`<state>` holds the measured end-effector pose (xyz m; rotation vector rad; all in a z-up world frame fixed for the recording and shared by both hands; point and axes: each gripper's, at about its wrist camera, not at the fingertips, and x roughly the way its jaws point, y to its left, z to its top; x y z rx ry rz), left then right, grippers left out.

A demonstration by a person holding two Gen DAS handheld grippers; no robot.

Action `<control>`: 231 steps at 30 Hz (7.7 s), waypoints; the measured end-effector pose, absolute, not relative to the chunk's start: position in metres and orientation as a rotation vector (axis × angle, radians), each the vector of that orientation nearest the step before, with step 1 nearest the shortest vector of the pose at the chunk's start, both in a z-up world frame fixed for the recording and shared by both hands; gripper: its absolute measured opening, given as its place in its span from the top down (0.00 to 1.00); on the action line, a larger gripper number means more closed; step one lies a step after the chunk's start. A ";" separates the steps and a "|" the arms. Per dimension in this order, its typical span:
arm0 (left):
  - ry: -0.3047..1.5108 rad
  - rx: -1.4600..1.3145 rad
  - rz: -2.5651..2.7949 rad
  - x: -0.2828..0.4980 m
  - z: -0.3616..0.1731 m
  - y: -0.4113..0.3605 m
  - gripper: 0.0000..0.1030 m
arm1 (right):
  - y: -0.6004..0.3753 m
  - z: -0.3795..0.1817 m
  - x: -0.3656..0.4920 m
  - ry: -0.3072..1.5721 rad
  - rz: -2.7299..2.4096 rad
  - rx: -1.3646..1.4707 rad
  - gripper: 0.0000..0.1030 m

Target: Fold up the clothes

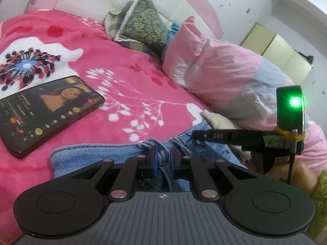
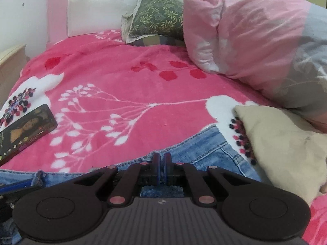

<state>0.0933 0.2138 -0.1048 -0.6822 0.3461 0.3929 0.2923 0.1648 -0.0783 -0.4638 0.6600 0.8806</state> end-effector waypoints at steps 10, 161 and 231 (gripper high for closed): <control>0.397 -0.643 0.414 0.098 -0.107 0.210 0.85 | 0.164 -0.082 0.298 0.736 0.848 -0.399 0.89; 0.521 -0.465 0.157 0.190 -0.116 0.152 0.65 | -0.398 -0.091 0.206 0.679 -0.122 0.092 0.89; 0.466 -0.021 -0.315 -0.034 -0.068 0.045 0.47 | -0.143 -0.005 -0.103 0.559 0.329 -0.146 0.28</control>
